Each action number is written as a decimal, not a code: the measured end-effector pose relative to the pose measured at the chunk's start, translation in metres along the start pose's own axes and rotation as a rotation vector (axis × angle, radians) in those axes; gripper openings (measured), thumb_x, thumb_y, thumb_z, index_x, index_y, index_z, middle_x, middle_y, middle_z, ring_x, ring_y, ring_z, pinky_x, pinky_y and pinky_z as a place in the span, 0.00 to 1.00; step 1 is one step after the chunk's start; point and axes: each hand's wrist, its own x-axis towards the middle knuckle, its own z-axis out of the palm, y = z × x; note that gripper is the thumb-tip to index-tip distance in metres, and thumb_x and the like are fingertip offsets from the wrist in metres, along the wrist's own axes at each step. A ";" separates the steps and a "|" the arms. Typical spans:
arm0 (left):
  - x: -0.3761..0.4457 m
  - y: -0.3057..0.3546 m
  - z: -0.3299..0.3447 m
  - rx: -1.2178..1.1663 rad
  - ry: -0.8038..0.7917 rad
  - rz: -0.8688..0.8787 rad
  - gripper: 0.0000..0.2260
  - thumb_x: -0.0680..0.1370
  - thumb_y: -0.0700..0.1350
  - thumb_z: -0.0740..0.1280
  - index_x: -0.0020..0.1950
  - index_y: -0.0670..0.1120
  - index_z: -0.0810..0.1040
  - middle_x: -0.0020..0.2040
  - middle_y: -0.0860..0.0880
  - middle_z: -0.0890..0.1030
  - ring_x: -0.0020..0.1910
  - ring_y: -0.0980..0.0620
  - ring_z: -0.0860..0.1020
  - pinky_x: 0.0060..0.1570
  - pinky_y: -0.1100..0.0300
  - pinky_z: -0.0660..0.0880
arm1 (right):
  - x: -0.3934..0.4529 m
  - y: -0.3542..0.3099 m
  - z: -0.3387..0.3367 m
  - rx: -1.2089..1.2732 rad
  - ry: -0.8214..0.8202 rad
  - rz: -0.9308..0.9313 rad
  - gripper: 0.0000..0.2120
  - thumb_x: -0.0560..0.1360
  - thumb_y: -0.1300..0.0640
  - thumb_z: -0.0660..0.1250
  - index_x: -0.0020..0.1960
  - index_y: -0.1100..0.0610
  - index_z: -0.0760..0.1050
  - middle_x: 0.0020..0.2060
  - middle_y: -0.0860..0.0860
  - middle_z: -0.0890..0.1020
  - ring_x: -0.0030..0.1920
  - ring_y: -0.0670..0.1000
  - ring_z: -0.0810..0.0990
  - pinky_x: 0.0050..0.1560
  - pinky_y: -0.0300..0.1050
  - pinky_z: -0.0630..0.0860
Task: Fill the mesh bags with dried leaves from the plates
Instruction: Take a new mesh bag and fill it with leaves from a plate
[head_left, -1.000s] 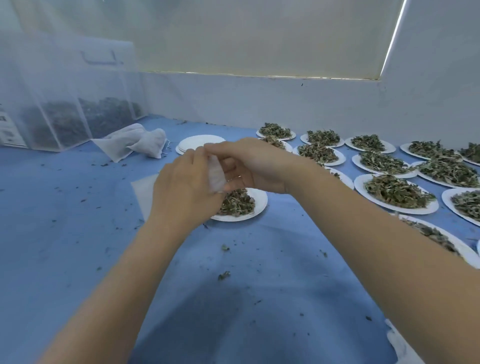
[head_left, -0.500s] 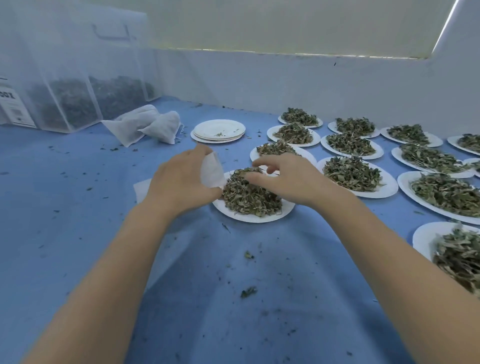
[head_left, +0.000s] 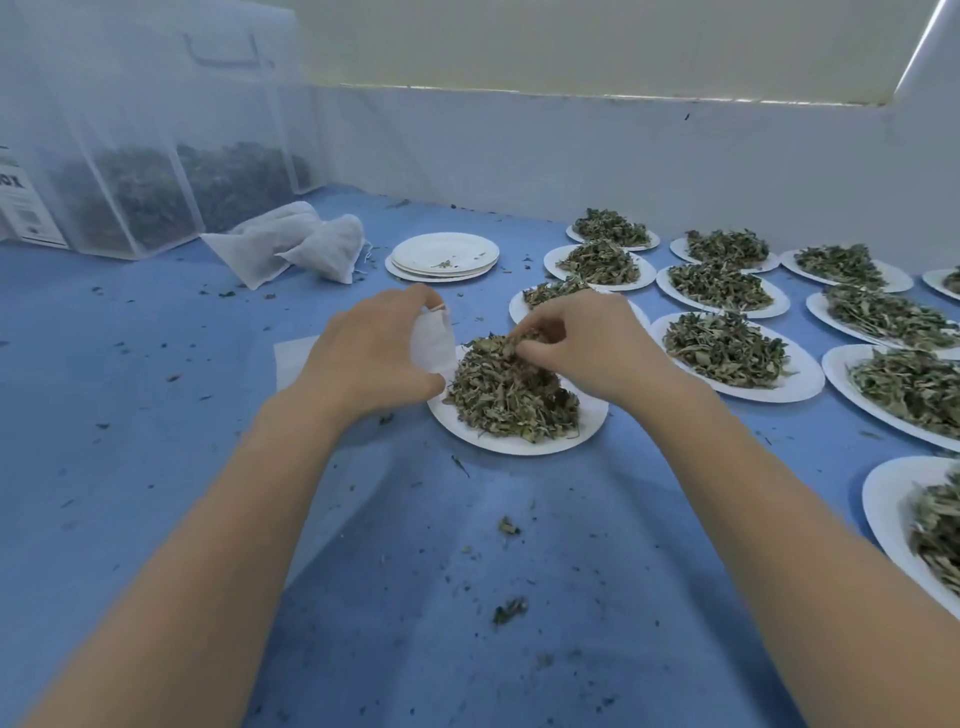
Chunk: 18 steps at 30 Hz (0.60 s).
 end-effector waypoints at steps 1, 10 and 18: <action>-0.001 -0.001 0.000 -0.013 -0.001 0.003 0.24 0.67 0.44 0.70 0.61 0.53 0.69 0.57 0.51 0.74 0.55 0.49 0.71 0.53 0.56 0.66 | 0.000 0.000 -0.005 0.017 0.009 -0.005 0.07 0.74 0.55 0.67 0.49 0.49 0.82 0.28 0.41 0.72 0.30 0.41 0.70 0.28 0.25 0.64; -0.006 -0.004 0.008 -0.106 0.050 0.031 0.24 0.65 0.46 0.71 0.59 0.54 0.71 0.52 0.55 0.74 0.49 0.53 0.70 0.46 0.63 0.62 | -0.005 -0.017 -0.024 0.188 0.018 -0.150 0.05 0.72 0.54 0.70 0.44 0.44 0.80 0.30 0.44 0.77 0.31 0.38 0.72 0.34 0.27 0.67; -0.004 0.012 0.019 -0.201 0.070 0.091 0.21 0.63 0.49 0.70 0.55 0.52 0.72 0.48 0.55 0.77 0.48 0.52 0.74 0.47 0.58 0.69 | -0.006 -0.035 0.005 0.087 -0.007 -0.244 0.07 0.70 0.60 0.69 0.46 0.52 0.83 0.31 0.48 0.80 0.35 0.44 0.71 0.39 0.35 0.67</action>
